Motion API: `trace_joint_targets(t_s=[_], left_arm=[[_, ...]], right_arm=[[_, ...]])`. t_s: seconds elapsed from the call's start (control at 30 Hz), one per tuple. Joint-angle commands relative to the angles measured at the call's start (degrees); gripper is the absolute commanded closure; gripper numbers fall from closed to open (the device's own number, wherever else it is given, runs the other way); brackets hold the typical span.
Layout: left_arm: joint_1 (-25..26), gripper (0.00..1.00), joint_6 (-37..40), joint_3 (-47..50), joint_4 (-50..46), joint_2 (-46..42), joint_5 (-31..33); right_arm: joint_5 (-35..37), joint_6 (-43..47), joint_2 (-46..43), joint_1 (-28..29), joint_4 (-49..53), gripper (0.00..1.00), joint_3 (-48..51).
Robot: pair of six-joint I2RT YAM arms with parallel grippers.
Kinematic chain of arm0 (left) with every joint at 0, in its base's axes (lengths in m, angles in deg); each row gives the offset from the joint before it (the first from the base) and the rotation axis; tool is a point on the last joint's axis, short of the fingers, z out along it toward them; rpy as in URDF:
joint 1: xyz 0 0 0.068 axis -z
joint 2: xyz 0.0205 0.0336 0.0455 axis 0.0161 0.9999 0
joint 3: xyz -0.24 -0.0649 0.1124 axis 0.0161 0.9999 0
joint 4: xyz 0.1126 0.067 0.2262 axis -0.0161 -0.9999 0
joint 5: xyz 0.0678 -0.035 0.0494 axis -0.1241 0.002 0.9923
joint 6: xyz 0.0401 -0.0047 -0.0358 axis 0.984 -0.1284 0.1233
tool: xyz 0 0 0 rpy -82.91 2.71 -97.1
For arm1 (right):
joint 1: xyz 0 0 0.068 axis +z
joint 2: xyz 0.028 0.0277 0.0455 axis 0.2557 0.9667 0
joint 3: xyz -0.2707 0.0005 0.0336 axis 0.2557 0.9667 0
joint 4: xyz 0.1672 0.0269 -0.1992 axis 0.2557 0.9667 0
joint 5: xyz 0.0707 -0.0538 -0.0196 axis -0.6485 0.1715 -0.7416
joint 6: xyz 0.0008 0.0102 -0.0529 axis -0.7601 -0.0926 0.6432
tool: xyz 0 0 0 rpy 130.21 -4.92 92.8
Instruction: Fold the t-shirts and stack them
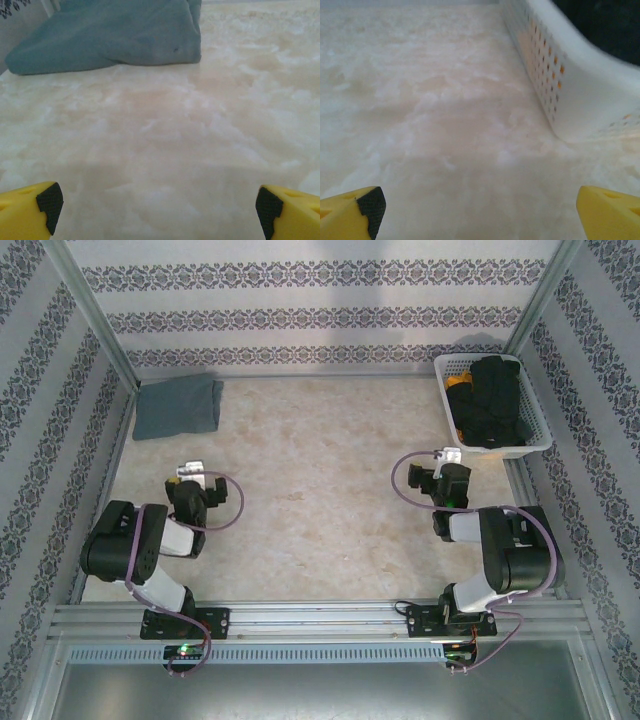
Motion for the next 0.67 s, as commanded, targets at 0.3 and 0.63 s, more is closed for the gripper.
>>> trace_joint_targets(t_s=[0.3,0.63], left_arm=[[-1.29,0.0,-1.43,-3.67,-0.29,-0.78,-2.39],[-1.65,0.0,-2.14,0.24,7.49,-0.47,-1.87]], right_arm=[[0.78,1.29,-0.22,1.33,-6.09,0.02,-0.52],[0.25,1.2,-0.32,1.16,-6.1,0.02,-0.49]])
